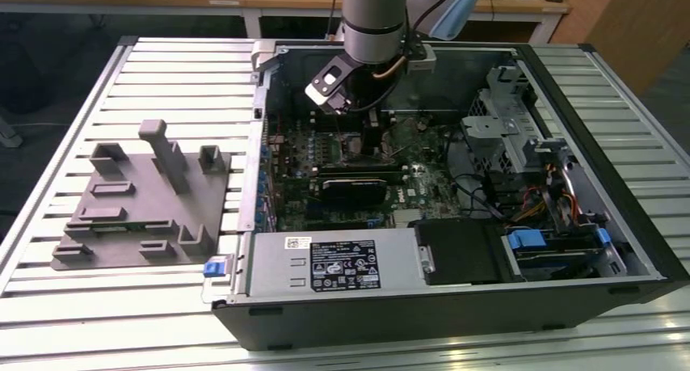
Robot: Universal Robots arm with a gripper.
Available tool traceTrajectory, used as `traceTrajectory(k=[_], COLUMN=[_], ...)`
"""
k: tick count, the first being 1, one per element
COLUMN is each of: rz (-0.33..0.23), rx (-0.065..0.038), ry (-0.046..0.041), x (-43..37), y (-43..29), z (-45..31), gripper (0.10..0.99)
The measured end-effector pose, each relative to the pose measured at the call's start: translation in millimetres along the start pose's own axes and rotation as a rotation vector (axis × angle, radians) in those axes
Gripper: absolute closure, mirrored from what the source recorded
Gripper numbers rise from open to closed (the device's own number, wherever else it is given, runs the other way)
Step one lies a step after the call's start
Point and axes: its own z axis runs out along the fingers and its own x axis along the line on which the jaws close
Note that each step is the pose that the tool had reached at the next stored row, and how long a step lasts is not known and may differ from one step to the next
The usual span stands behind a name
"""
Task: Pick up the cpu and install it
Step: 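Place the cpu into insertion slot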
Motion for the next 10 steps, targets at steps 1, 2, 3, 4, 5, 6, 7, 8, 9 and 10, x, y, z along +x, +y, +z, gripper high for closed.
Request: traceTrajectory(k=[1, 2, 3, 4, 5, 6, 7, 8, 9, 10], rz=[0.0, 0.0, 0.0, 0.0, 0.0, 0.0, 0.0, 0.0, 0.0, 0.0], rx=[0.0, 0.0, 0.0, 0.0, 0.0, 0.0, 0.0, 0.0, 0.0, 0.0], ry=[0.0, -0.0001, -0.0001, -0.0001, 0.0, 0.0, 0.0, 0.0, 0.0, 0.0], x=[0.0, 0.0, 0.0, 0.0, 0.0, 0.0, 0.0, 0.0, 0.0, 0.0], y=[0.0, 0.0, 0.0, 0.0, 0.0, 0.0, 0.0, 0.0, 0.0, 0.0], z=[0.0, -0.1, -0.1, -0.1, -0.1, -0.1, 0.0, 0.0, -0.1, -0.1], gripper=[0.471, 0.471, 0.471, 0.471, 0.471, 0.545, 0.545, 0.608, 0.608, 0.608])
